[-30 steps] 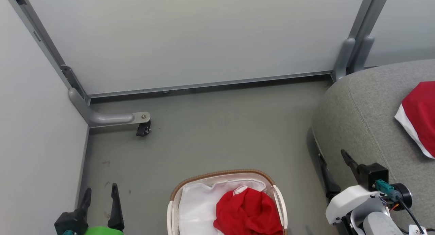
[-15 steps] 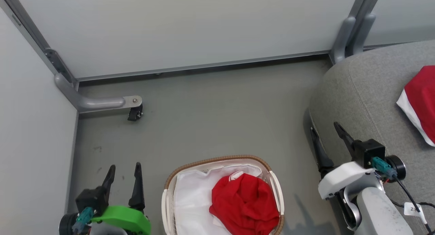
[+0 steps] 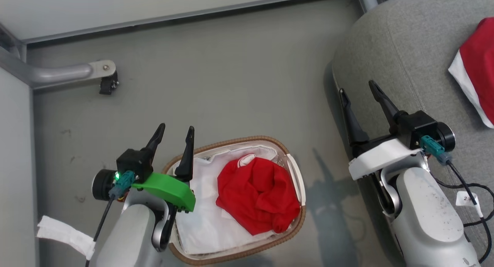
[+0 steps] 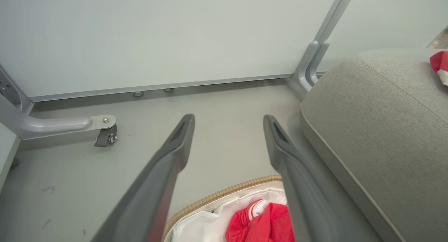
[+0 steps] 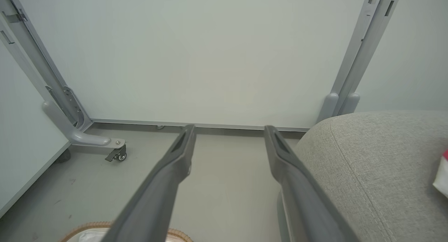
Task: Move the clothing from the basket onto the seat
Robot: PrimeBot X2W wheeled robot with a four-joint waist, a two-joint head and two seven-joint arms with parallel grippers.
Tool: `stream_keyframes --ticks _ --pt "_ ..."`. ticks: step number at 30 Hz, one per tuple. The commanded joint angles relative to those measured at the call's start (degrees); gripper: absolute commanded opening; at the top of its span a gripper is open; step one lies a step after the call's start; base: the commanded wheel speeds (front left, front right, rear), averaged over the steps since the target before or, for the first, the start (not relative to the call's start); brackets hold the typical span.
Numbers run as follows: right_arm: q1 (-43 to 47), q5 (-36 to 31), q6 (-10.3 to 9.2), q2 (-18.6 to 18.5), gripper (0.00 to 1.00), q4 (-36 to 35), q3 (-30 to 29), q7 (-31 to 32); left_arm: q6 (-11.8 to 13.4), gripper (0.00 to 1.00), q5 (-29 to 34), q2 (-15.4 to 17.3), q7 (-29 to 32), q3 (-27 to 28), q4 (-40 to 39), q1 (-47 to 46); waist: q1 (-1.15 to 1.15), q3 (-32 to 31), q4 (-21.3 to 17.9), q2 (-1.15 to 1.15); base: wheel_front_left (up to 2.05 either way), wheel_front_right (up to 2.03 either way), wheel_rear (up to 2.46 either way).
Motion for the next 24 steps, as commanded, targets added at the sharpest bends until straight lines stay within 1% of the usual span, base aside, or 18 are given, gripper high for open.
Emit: stream_keyframes --ticks 1,8,14,24 --pt "-1.3 -0.4 -0.06 0.0 1.0 -0.7 0.2 -0.1 -0.2 1.0 -0.4 0.9 0.0 -0.6 0.1 -2.4 0.0 7.3 -4.7 0.0 0.0 0.0 0.0" --pt "-3.7 1.3 -0.06 0.1 1.0 -3.1 1.9 -0.1 -0.2 1.0 -2.0 2.8 0.0 -5.3 2.1 -8.2 0.0 13.7 -7.6 0.0 0.0 0.0 0.0" --pt "-4.6 2.2 -0.06 0.1 1.0 -5.0 1.9 -0.1 -0.2 1.0 -3.0 4.1 0.0 -9.5 4.6 -11.7 0.0 18.1 -9.7 0.0 0.0 0.0 0.0" --pt "-4.7 2.5 -0.06 0.1 1.0 -7.1 1.2 -0.1 -0.2 1.0 -4.9 5.6 0.0 -16.9 10.7 -16.0 0.0 23.6 -11.4 0.0 0.0 0.0 0.0"
